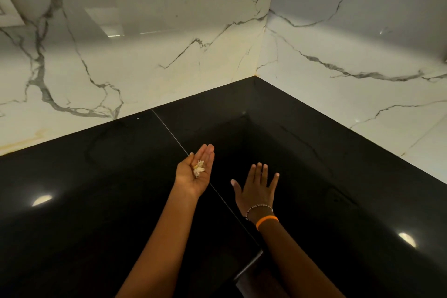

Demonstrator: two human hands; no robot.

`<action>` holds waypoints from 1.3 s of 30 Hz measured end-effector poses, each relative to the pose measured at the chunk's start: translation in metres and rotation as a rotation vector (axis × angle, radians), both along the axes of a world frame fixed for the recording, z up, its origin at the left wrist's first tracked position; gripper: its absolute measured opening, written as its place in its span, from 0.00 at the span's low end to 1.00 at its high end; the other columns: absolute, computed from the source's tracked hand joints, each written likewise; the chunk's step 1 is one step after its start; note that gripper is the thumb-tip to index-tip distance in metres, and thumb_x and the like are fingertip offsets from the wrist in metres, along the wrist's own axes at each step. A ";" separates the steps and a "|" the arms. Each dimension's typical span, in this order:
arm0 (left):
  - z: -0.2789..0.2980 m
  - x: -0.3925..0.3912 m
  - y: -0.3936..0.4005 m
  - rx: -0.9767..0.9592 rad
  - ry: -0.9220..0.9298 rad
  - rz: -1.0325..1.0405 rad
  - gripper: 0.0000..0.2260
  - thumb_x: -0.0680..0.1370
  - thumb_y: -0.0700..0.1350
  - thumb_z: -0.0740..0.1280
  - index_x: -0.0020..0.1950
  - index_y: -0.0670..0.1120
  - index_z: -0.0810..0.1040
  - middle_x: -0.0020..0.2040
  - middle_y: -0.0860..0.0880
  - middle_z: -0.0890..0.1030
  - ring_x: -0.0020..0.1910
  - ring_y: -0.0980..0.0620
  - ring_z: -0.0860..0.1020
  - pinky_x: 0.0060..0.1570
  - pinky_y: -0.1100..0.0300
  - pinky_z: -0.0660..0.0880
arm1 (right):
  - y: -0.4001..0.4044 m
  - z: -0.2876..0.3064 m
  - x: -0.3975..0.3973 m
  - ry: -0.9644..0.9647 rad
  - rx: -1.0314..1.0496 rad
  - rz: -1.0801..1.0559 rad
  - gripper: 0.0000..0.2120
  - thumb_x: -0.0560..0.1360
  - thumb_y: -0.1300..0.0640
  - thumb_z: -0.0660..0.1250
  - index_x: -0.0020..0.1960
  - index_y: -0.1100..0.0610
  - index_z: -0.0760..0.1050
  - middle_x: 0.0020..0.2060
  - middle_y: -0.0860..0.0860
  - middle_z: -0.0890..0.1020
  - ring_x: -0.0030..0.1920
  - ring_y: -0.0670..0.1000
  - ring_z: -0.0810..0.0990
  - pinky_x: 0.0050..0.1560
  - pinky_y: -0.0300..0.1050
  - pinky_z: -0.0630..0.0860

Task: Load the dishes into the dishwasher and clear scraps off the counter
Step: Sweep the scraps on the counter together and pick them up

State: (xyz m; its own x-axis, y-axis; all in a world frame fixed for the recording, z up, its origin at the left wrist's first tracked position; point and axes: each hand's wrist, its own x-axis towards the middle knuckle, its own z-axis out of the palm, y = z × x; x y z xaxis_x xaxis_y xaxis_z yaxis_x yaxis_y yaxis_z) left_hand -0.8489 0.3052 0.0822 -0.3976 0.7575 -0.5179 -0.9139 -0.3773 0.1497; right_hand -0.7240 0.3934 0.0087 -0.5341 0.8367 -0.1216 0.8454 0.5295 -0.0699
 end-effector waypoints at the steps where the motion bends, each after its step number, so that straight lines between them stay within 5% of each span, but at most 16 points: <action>1: 0.002 -0.004 -0.002 0.003 -0.002 0.021 0.17 0.82 0.44 0.53 0.54 0.34 0.77 0.49 0.37 0.82 0.56 0.47 0.78 0.54 0.54 0.75 | -0.007 -0.001 0.004 0.016 0.014 0.015 0.37 0.77 0.36 0.42 0.75 0.62 0.41 0.76 0.58 0.43 0.76 0.57 0.39 0.68 0.63 0.30; 5: 0.003 -0.022 -0.010 0.023 -0.013 0.082 0.17 0.82 0.43 0.53 0.55 0.33 0.76 0.56 0.36 0.79 0.59 0.44 0.77 0.52 0.54 0.77 | -0.052 -0.003 -0.012 0.193 0.173 0.466 0.34 0.76 0.38 0.48 0.74 0.60 0.57 0.74 0.56 0.58 0.75 0.57 0.57 0.69 0.70 0.50; 8: 0.006 -0.033 -0.017 0.048 0.024 0.133 0.17 0.82 0.43 0.52 0.57 0.32 0.75 0.59 0.37 0.78 0.61 0.44 0.76 0.55 0.54 0.74 | -0.079 -0.003 -0.040 0.083 -0.063 0.736 0.32 0.79 0.39 0.46 0.76 0.56 0.45 0.77 0.53 0.47 0.76 0.53 0.41 0.70 0.65 0.32; 10: 0.009 -0.037 -0.024 0.062 0.028 0.171 0.18 0.82 0.43 0.52 0.57 0.32 0.74 0.58 0.38 0.78 0.61 0.44 0.76 0.57 0.54 0.73 | -0.075 -0.004 -0.056 0.064 -0.010 0.761 0.32 0.79 0.38 0.44 0.76 0.55 0.45 0.77 0.52 0.48 0.76 0.53 0.40 0.67 0.61 0.27; 14: 0.007 -0.037 -0.030 0.049 -0.002 0.191 0.17 0.82 0.43 0.52 0.52 0.33 0.77 0.53 0.36 0.80 0.60 0.44 0.77 0.61 0.54 0.72 | -0.046 -0.006 -0.065 0.018 0.064 0.578 0.36 0.77 0.36 0.40 0.76 0.57 0.43 0.77 0.53 0.47 0.76 0.54 0.41 0.66 0.61 0.26; 18: 0.002 -0.027 -0.020 -0.007 -0.045 0.139 0.17 0.82 0.43 0.53 0.53 0.32 0.76 0.49 0.36 0.81 0.58 0.44 0.78 0.62 0.54 0.73 | -0.017 -0.002 -0.038 -0.001 0.080 0.336 0.50 0.63 0.31 0.23 0.76 0.58 0.43 0.76 0.54 0.48 0.76 0.55 0.42 0.66 0.61 0.26; 24: -0.003 -0.004 -0.002 -0.043 -0.035 -0.020 0.17 0.82 0.44 0.52 0.55 0.34 0.76 0.51 0.37 0.81 0.50 0.45 0.81 0.48 0.54 0.77 | 0.001 -0.002 0.030 -0.034 0.066 0.129 0.61 0.52 0.31 0.10 0.76 0.59 0.41 0.76 0.55 0.45 0.76 0.55 0.39 0.58 0.58 0.17; 29: -0.007 0.007 0.007 -0.061 -0.060 -0.069 0.16 0.82 0.44 0.54 0.52 0.36 0.78 0.43 0.39 0.84 0.42 0.48 0.84 0.42 0.58 0.81 | -0.005 0.004 0.069 -0.042 0.077 -0.072 0.62 0.51 0.31 0.10 0.75 0.62 0.41 0.76 0.59 0.43 0.76 0.57 0.41 0.68 0.59 0.30; 31: -0.006 0.012 0.010 -0.069 -0.065 -0.076 0.15 0.82 0.44 0.55 0.52 0.36 0.77 0.41 0.40 0.85 0.37 0.49 0.84 0.38 0.59 0.81 | -0.011 0.004 0.074 -0.043 0.045 -0.136 0.60 0.55 0.29 0.13 0.75 0.63 0.42 0.76 0.60 0.44 0.76 0.58 0.42 0.72 0.59 0.35; 34: -0.005 0.019 0.014 -0.064 -0.068 -0.085 0.13 0.82 0.43 0.55 0.55 0.37 0.76 0.39 0.41 0.85 0.35 0.50 0.84 0.31 0.60 0.80 | -0.010 0.002 0.063 -0.025 -0.008 -0.149 0.47 0.71 0.28 0.36 0.75 0.64 0.41 0.75 0.61 0.43 0.76 0.59 0.41 0.72 0.57 0.35; 39: -0.001 0.032 0.021 -0.083 -0.031 -0.073 0.12 0.82 0.39 0.53 0.60 0.37 0.72 0.44 0.40 0.83 0.34 0.50 0.84 0.29 0.60 0.80 | 0.022 0.007 0.041 0.198 -0.221 -0.034 0.41 0.77 0.36 0.50 0.75 0.64 0.42 0.75 0.60 0.43 0.76 0.58 0.40 0.74 0.53 0.39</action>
